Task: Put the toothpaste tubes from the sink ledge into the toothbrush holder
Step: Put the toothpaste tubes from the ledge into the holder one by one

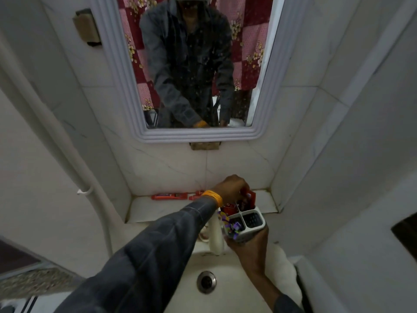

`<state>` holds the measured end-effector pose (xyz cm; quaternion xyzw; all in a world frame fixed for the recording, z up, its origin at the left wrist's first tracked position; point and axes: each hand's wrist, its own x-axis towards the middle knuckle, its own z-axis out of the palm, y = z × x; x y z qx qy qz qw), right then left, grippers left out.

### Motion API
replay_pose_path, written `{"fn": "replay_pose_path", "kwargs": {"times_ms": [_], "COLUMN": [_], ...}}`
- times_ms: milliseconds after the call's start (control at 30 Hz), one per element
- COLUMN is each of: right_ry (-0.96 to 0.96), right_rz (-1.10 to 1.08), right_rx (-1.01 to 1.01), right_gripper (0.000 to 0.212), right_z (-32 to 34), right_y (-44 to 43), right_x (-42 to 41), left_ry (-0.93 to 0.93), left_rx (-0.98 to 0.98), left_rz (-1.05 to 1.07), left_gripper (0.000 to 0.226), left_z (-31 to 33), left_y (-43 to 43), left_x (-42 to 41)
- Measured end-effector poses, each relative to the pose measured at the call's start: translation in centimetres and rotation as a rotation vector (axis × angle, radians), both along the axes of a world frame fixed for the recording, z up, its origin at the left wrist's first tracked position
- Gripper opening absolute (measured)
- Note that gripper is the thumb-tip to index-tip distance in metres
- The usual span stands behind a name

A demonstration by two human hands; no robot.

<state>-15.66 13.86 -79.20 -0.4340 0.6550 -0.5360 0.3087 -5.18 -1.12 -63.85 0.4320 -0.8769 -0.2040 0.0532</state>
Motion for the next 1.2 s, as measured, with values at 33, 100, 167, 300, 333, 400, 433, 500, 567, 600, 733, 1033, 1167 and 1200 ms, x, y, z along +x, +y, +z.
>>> {"fn": "replay_pose_path", "kwargs": {"times_ms": [33, 100, 167, 300, 333, 400, 433, 500, 567, 600, 733, 1033, 1167, 1200], "right_ry": [0.009, 0.02, 0.024, 0.01, 0.005, 0.006, 0.003, -0.023, -0.026, -0.019, 0.005, 0.013, 0.026, 0.019], "right_rz": [0.004, 0.01, 0.01, 0.021, 0.01, -0.017, -0.019, -0.001, -0.003, -0.008, 0.003, 0.022, 0.062, 0.065], "right_rx": [-0.002, 0.006, 0.014, 0.022, 0.025, 0.05, 0.056, 0.054, 0.045, 0.043, 0.049, 0.036, 0.007, -0.005], "right_gripper": [0.124, 0.125, 0.125, 0.121, 0.122, 0.127, 0.132, 0.137, 0.138, 0.139, 0.136, 0.128, 0.124, 0.124], "right_z": [0.0, 0.0, -0.1, 0.0, 0.0, 0.0, 0.0, -0.5, -0.6, -0.4, -0.7, -0.5, -0.4, -0.2], "right_y": [0.1, 0.2, 0.3, 0.2, 0.2, 0.4, 0.4, 0.4, 0.4, 0.4, 0.3, 0.2, 0.3, 0.4], "right_x": [0.0, 0.0, 0.0, 0.1, 0.0, -0.2, -0.2, -0.3, -0.2, -0.1, -0.3, -0.4, -0.4, -0.2], "left_ry": [0.002, 0.034, 0.052, 0.181, 0.229, 0.213, 0.157, 0.018, -0.162, -0.238, -0.295, -0.034, 0.302, 0.389], "left_rx": [-0.01, -0.028, -0.035, 0.048, 0.069, 0.043, 0.012, -0.018, -0.011, -0.01, -0.016, 0.03, 0.035, 0.066], "left_rz": [0.006, 0.028, 0.038, 0.169, 0.235, 0.382, 0.462, 0.601, 0.659, 0.667, 0.659, 0.702, 0.541, 0.462], "left_gripper": [0.025, 0.026, 0.027, 0.04, 0.042, 0.036, 0.033, 0.038, 0.04, 0.041, 0.036, 0.039, 0.025, 0.02], "left_z": [-0.5, -1.1, -1.5, -1.8, -2.0, -3.0, -3.9, -6.9, -9.8, -11.0, -12.7, -6.5, -0.1, 1.5], "left_y": [0.1, 0.2, -0.1, -0.8, -1.0, -1.4, -1.5, -1.4, -0.8, -0.5, -0.4, -0.6, -0.6, -0.3], "left_x": [-0.4, -0.9, -0.7, 2.1, 3.3, 6.6, 8.6, 13.0, 16.6, 17.9, 18.9, 17.1, 14.0, 12.8]}}
